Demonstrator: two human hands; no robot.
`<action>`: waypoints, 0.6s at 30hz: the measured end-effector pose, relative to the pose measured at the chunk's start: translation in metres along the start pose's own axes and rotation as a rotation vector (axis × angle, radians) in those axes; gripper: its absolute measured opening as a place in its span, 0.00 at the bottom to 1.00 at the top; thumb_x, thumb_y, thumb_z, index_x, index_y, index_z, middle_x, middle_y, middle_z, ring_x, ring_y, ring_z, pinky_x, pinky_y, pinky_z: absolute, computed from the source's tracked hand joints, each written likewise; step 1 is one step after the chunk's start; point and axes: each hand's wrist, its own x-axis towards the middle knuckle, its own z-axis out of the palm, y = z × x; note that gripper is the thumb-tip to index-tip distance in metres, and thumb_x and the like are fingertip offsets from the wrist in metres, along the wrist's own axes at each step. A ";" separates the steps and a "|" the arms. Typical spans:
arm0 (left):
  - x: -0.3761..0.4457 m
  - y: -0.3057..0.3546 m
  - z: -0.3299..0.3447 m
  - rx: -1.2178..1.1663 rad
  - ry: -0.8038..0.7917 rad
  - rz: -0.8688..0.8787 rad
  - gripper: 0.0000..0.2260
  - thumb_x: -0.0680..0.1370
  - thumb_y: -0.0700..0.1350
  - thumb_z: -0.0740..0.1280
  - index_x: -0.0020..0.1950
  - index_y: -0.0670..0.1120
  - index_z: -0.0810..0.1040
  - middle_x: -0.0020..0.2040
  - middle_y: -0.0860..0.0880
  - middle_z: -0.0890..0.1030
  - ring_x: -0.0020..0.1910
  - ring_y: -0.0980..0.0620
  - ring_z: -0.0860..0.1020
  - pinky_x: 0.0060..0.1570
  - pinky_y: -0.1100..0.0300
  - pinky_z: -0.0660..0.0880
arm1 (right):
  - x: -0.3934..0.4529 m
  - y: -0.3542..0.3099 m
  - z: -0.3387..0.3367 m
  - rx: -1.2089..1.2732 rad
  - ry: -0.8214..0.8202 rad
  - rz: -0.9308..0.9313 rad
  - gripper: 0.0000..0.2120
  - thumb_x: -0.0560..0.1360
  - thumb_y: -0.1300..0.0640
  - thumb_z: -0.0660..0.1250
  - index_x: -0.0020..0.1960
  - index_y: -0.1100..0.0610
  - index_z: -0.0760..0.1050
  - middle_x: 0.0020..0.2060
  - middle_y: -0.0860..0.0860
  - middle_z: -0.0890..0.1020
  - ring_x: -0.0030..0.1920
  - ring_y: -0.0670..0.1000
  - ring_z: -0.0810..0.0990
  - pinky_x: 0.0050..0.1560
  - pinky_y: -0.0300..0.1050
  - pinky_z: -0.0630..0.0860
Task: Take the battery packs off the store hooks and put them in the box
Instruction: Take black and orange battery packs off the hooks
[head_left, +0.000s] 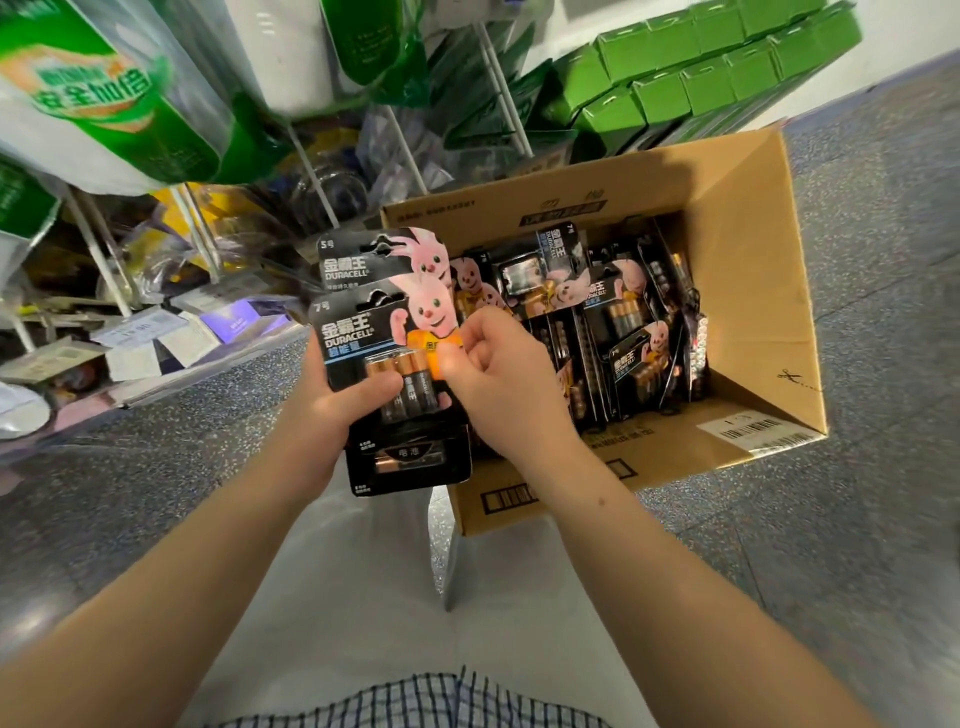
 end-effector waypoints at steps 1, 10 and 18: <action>0.000 0.000 0.000 0.008 -0.001 -0.001 0.50 0.56 0.58 0.82 0.72 0.42 0.67 0.59 0.41 0.82 0.57 0.42 0.82 0.48 0.56 0.80 | 0.004 0.002 -0.005 0.027 -0.044 0.023 0.10 0.78 0.54 0.65 0.38 0.50 0.68 0.26 0.44 0.70 0.27 0.40 0.69 0.35 0.38 0.72; 0.002 -0.005 -0.005 0.011 0.034 -0.076 0.44 0.53 0.55 0.82 0.67 0.48 0.72 0.57 0.43 0.84 0.54 0.40 0.83 0.56 0.42 0.78 | 0.063 0.092 -0.038 0.578 0.385 0.702 0.08 0.79 0.51 0.65 0.44 0.54 0.71 0.48 0.55 0.81 0.45 0.50 0.81 0.53 0.49 0.80; 0.007 -0.004 -0.013 0.020 0.004 -0.086 0.53 0.56 0.57 0.84 0.74 0.45 0.64 0.63 0.36 0.78 0.59 0.33 0.79 0.60 0.32 0.74 | 0.092 0.098 -0.020 0.634 0.449 0.728 0.06 0.76 0.59 0.69 0.51 0.59 0.75 0.45 0.57 0.79 0.50 0.57 0.81 0.53 0.49 0.79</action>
